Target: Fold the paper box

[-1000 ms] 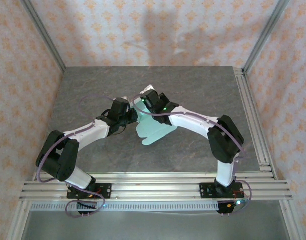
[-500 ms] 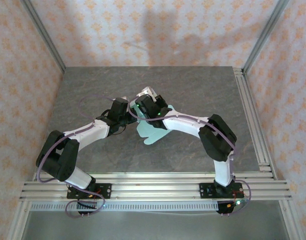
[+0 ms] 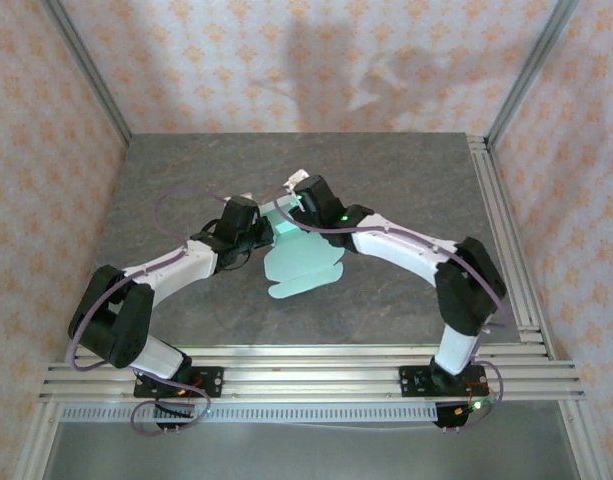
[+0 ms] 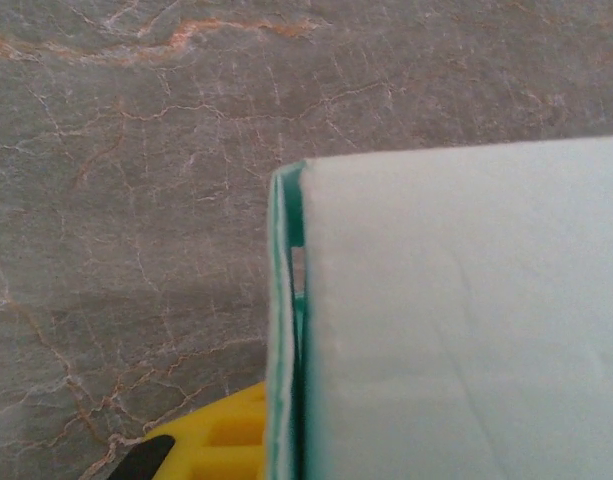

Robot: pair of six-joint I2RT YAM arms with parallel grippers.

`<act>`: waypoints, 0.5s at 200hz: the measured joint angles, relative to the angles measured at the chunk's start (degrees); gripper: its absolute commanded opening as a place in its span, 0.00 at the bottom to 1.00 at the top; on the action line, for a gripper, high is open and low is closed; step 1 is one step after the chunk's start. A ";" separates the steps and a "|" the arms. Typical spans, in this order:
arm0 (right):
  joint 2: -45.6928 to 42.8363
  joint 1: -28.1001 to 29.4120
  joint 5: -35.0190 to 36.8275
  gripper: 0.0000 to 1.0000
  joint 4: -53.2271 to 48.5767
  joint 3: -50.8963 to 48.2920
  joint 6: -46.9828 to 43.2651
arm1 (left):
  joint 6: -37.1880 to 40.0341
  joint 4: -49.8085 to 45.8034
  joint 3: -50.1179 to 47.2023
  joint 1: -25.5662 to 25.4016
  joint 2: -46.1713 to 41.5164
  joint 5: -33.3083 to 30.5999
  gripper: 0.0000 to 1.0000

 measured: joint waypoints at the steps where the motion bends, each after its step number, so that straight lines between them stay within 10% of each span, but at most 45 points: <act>1: -0.37 -0.15 -0.46 0.61 -0.02 -0.24 0.04 | 0.00 0.00 0.00 -0.04 0.00 0.00 0.00; 100: -14.25 -15.58 -37.66 0.71 -0.98 -10.71 -1.44 | 0.50 0.00 0.00 -0.07 0.00 1.16 0.00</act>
